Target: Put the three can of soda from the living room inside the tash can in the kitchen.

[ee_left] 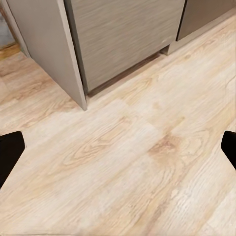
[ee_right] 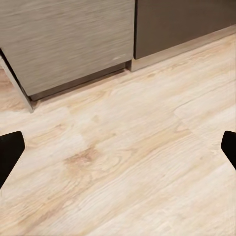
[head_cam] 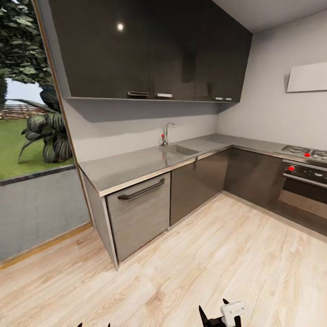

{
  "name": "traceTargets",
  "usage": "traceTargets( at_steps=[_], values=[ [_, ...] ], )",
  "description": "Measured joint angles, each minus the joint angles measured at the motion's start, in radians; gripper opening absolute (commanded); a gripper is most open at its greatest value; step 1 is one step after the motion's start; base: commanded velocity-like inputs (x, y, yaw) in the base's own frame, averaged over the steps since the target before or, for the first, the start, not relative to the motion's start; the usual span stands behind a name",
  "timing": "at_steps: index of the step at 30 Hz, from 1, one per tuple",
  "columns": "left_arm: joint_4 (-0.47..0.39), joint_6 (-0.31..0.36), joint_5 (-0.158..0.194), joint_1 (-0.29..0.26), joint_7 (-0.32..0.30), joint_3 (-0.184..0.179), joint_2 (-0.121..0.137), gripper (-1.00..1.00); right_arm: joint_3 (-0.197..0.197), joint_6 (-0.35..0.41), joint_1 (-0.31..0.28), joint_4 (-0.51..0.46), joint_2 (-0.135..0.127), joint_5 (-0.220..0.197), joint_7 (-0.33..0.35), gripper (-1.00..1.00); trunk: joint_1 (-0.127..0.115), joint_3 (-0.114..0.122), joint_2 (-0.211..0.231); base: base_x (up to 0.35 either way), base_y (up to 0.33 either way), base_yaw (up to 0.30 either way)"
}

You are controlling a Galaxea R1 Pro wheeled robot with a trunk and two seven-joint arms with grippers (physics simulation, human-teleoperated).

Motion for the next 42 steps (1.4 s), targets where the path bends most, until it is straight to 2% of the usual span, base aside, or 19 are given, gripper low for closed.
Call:
traceTargets(
  at_steps=[42],
  values=[
    [0.000,0.000,-0.001,0.000,0.000,-0.004,0.000,1.00,0.002,0.000,-0.001,0.010,0.000,-0.001,-0.004,1.00,0.000,0.000,0.000,0.000,0.000,0.257]
  ],
)
